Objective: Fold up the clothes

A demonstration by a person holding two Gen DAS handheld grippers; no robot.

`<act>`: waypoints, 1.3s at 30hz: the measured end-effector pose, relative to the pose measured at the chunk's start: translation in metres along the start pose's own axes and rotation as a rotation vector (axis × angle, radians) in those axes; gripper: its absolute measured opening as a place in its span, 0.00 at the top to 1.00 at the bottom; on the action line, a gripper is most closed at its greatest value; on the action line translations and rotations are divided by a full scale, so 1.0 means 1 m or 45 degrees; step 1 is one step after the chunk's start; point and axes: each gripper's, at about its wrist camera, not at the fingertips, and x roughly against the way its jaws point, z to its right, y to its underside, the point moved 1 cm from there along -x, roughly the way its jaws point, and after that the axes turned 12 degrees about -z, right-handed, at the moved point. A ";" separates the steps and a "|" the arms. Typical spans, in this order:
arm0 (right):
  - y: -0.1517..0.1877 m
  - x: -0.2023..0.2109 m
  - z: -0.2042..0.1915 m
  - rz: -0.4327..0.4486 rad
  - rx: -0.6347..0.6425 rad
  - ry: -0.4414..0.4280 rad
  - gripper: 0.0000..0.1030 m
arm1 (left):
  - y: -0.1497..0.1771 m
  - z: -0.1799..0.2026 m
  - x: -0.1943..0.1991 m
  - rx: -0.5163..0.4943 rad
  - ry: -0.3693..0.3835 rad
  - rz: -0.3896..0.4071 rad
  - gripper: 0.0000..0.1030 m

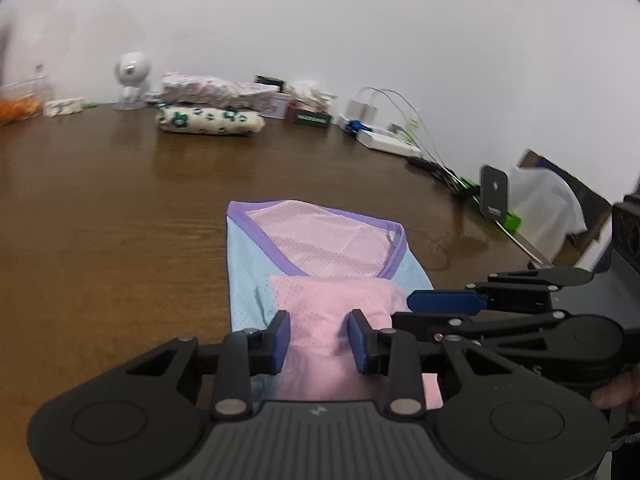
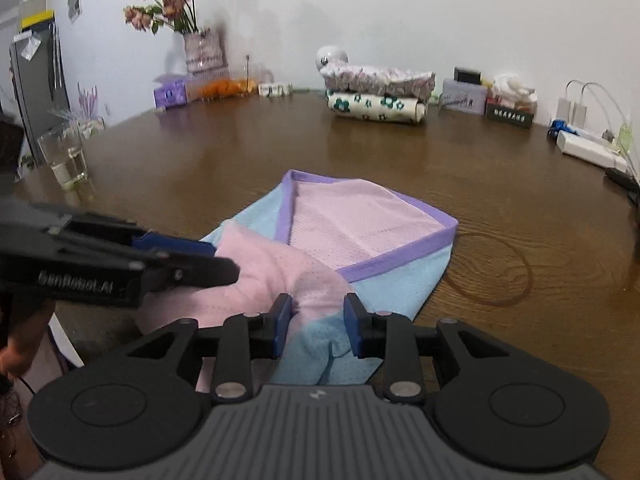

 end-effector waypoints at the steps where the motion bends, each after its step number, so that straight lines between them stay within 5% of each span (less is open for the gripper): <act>1: -0.002 -0.001 0.002 -0.011 0.013 -0.001 0.67 | 0.001 0.000 0.000 0.012 -0.001 0.005 0.70; 7: -0.012 0.007 0.018 -0.019 0.002 -0.054 0.53 | -0.010 -0.023 0.011 0.171 0.106 0.004 0.58; 9: -0.021 0.018 0.033 0.063 -0.071 -0.067 0.38 | -0.027 -0.032 0.019 0.160 0.057 0.058 0.44; 10: -0.029 0.019 0.043 0.085 -0.116 -0.062 0.37 | -0.039 -0.035 0.018 0.129 0.020 0.072 0.34; 12: -0.047 0.016 0.063 0.116 -0.209 -0.044 0.42 | -0.064 -0.044 0.001 0.087 -0.034 0.047 0.33; 14: -0.061 0.004 0.076 0.103 -0.257 -0.037 0.58 | -0.086 -0.050 -0.022 0.086 -0.112 -0.023 0.35; 17: -0.072 -0.016 0.086 0.060 -0.314 -0.106 0.65 | -0.103 -0.052 -0.044 0.046 -0.158 -0.075 0.38; 20: -0.070 -0.031 0.089 0.018 -0.332 -0.123 0.76 | -0.108 -0.057 -0.056 0.079 -0.145 -0.104 0.53; 24: -0.063 -0.041 0.092 -0.002 -0.330 -0.111 0.91 | -0.108 -0.062 -0.059 0.107 -0.094 -0.109 0.88; 27: -0.056 -0.034 0.096 0.020 -0.332 -0.146 0.99 | -0.107 -0.064 -0.052 0.130 -0.053 -0.058 0.96; 34: -0.030 0.027 0.093 0.190 -0.247 -0.306 1.00 | -0.073 -0.034 0.008 0.000 0.022 0.088 0.97; 39: 0.013 0.059 0.071 0.204 -0.071 -0.357 1.00 | -0.021 -0.020 0.044 -0.025 0.064 0.136 0.97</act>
